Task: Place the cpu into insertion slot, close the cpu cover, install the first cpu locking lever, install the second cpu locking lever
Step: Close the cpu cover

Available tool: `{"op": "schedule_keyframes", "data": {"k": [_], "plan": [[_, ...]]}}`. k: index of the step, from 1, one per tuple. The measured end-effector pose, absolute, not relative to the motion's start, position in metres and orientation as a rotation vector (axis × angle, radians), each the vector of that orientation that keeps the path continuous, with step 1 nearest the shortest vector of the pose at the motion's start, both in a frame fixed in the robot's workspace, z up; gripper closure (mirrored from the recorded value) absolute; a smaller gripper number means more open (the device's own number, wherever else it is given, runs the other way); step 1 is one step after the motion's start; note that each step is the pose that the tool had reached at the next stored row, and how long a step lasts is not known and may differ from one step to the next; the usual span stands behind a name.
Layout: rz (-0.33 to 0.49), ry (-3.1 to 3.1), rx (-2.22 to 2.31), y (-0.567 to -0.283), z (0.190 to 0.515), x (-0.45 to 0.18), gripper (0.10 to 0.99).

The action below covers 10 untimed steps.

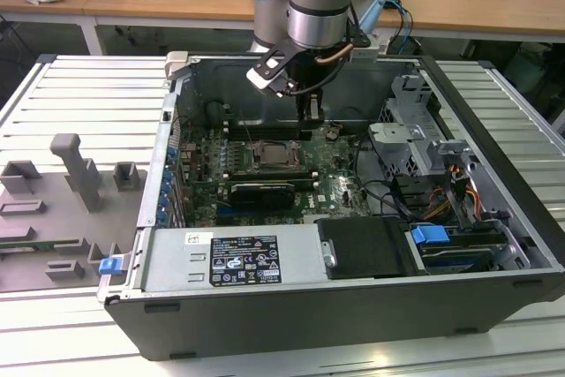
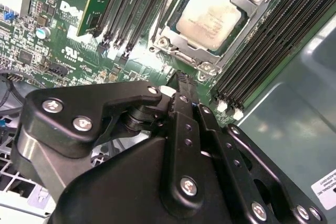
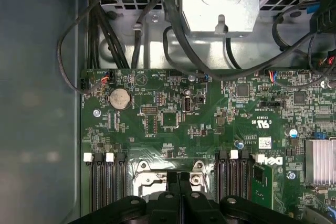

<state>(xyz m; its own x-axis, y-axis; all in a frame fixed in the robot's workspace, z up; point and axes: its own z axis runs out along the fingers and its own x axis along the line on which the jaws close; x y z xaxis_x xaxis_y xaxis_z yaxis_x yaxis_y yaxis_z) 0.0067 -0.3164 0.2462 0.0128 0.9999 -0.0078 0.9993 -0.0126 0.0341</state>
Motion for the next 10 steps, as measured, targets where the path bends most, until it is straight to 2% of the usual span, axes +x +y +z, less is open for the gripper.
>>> {"op": "schedule_keyframes", "data": {"k": [10], "plan": [[0.028,2.186,2.214,-0.316,0.243,-0.007,0.980]]}}
